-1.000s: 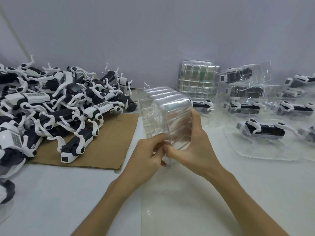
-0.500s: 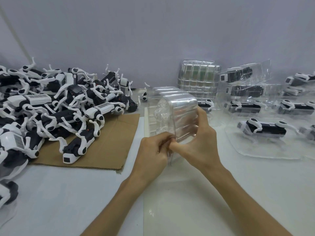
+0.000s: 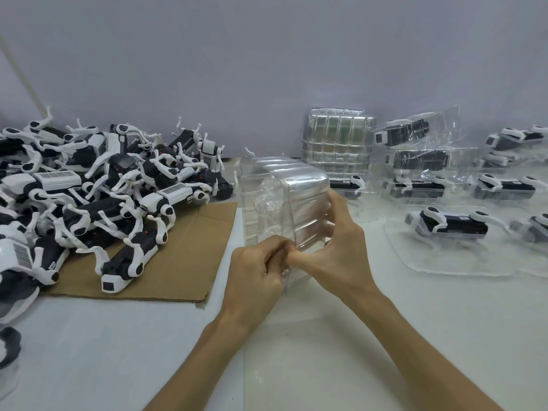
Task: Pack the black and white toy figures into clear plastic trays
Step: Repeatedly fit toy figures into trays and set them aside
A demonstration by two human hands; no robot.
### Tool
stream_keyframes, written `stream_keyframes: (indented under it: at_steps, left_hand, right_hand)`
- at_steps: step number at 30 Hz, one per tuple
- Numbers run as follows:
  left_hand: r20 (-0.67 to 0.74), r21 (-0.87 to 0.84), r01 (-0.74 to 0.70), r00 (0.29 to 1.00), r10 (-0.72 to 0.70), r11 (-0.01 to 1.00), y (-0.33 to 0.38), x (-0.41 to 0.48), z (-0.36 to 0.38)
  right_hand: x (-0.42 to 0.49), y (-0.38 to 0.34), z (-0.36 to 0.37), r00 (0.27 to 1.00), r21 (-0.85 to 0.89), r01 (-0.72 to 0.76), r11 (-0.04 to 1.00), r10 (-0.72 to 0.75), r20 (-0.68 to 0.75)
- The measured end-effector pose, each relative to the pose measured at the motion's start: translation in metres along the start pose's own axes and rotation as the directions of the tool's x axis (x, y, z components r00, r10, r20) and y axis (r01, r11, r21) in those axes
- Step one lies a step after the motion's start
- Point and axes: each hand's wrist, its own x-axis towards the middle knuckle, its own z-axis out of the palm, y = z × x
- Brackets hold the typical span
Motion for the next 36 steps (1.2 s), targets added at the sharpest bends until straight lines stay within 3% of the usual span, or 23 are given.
stream_keyframes:
  at_steps: [8, 13, 18, 24, 36]
  left_hand:
    - [0.038, 0.082, -0.059, 0.998, 0.056, 0.995, -0.001, -0.005, -0.007]
    - [0.191, -0.028, -0.005, 0.981, 0.01, 1.0, -0.001, -0.004, -0.01]
    - [0.269, -0.034, 0.077, 0.961, -0.065, 0.996, -0.005, -0.002, -0.01]
    - [0.217, -0.04, 0.116, 0.971, -0.105, 0.992, -0.009, -0.001, -0.003]
    - [0.12, 0.061, 0.012, 0.993, -0.02, 0.998, -0.001, -0.002, -0.003]
  right_hand:
    - [-0.003, 0.004, 0.001, 0.996, 0.061, -0.043, 0.997, 0.039, 0.078]
    - [-0.01, 0.004, 0.002, 0.996, -0.021, -0.037, 0.999, 0.038, 0.086]
    - [-0.011, 0.002, 0.003, 0.996, -0.045, -0.016, 0.999, 0.02, 0.089]
    - [-0.004, 0.004, 0.004, 0.998, -0.03, -0.02, 0.999, 0.022, 0.053]
    - [-0.002, 0.008, 0.003, 0.995, -0.012, -0.087, 0.996, 0.088, 0.055]
